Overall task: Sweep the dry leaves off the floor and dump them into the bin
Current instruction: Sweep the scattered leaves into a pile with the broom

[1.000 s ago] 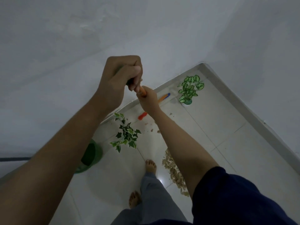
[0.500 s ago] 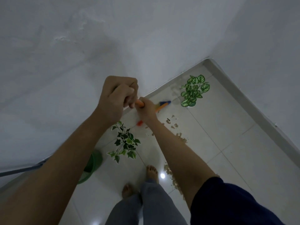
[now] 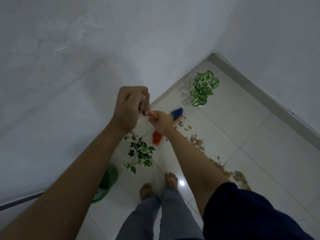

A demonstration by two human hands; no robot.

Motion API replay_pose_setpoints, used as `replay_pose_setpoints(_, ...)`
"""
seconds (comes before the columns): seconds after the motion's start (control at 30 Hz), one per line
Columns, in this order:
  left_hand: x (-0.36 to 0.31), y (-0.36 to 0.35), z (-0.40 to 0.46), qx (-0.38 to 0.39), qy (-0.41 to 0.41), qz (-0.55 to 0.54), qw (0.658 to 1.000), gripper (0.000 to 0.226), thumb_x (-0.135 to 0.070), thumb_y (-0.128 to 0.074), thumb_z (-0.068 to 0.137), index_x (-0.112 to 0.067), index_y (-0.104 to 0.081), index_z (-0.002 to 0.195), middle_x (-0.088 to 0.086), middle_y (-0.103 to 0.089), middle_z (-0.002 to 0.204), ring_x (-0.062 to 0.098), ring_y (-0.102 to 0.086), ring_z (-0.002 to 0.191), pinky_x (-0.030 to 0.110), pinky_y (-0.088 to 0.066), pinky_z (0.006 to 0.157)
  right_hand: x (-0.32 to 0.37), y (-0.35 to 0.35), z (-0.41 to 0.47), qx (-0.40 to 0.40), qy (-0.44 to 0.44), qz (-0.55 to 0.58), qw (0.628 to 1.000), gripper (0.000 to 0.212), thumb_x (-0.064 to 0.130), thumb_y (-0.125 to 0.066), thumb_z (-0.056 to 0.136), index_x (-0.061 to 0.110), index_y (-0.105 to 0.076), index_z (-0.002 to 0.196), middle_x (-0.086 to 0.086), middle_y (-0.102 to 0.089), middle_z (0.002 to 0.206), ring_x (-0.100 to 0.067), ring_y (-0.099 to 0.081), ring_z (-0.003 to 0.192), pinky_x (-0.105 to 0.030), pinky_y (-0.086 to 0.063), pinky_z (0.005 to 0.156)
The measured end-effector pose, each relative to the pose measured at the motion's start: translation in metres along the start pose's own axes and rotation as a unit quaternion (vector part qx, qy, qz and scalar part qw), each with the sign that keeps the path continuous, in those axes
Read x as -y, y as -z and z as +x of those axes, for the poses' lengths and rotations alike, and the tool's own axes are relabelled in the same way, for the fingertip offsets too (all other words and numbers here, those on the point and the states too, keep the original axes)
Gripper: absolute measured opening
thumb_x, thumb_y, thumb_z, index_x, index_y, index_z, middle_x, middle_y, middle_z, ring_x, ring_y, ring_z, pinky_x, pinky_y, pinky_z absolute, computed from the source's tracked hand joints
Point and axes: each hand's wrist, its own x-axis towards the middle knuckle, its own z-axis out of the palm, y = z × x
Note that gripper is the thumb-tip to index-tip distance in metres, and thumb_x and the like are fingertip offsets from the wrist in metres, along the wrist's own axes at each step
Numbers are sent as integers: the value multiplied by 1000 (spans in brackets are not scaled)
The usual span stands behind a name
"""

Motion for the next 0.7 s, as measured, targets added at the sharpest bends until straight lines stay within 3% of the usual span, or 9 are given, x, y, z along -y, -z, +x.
replay_pose_setpoints(0.13, -12, 4, -11, -6, 10, -62, 998, 25, -26, -42, 65, -22, -38, 41, -9, -34, 37, 13, -35, 37, 27, -27, 47, -2, 4, -26, -42, 3, -1, 999, 42, 8, -54, 86, 27, -36, 53, 9, -41, 54, -3, -37, 50, -19, -27, 50)
replay_pose_setpoints(0.2, -31, 13, -7, -16, -8, -72, 997, 24, -27, -42, 65, -26, -39, 41, -11, -33, 35, 15, -34, 36, 33, -24, 50, 17, 8, -29, -69, 26, 9, 997, 43, 7, -55, 85, 27, -36, 52, 10, -40, 53, -2, -37, 50, -13, -27, 48)
replay_pose_setpoints(0.27, -55, 21, -2, -11, -35, -78, 996, 24, -26, -42, 66, -27, -40, 42, -12, -33, 35, 14, -34, 35, 26, -28, 50, 40, 12, -28, -96, 52, 20, 994, 42, 6, -55, 84, 26, -36, 53, 10, -40, 52, -2, -36, 49, -14, -26, 47)
replay_pose_setpoints(0.4, -85, 31, -1, -3, -83, -51, 995, 25, -24, -41, 67, -29, -41, 43, -13, -33, 36, 14, -35, 35, 25, -34, 52, 77, 7, -19, -131, 101, 34, 986, 47, 4, -55, 82, 25, -27, 50, 9, -34, 49, -4, -30, 46, -15, -30, 46)
replay_pose_setpoints(0.53, -70, 26, -9, -9, -91, 0, 996, 26, -20, -41, 68, -28, -40, 43, -9, -34, 37, 22, -31, 37, 35, -26, 47, 80, -2, -13, -80, 96, 19, 992, 47, 5, -55, 85, 25, -29, 51, 9, -36, 52, -9, -35, 51, -15, -29, 48)
replay_pose_setpoints(0.63, -41, 19, -21, 14, -73, 34, 997, 23, -17, -39, 68, -18, -37, 45, -9, -36, 38, 28, -31, 39, 33, -25, 44, 57, -11, -19, -17, 44, -11, 999, 40, 8, -52, 89, 21, -37, 55, 6, -41, 57, -18, -44, 69, -26, -32, 62)
replay_pose_setpoints(0.7, -25, 15, -32, 26, -53, 19, 998, 21, -17, -39, 69, -17, -36, 48, -8, -36, 39, 24, -33, 39, 28, -27, 44, 35, -16, -30, -6, 17, -16, 1000, 29, 8, -52, 89, 14, -44, 61, -1, -48, 64, -21, -47, 72, -28, -34, 67)
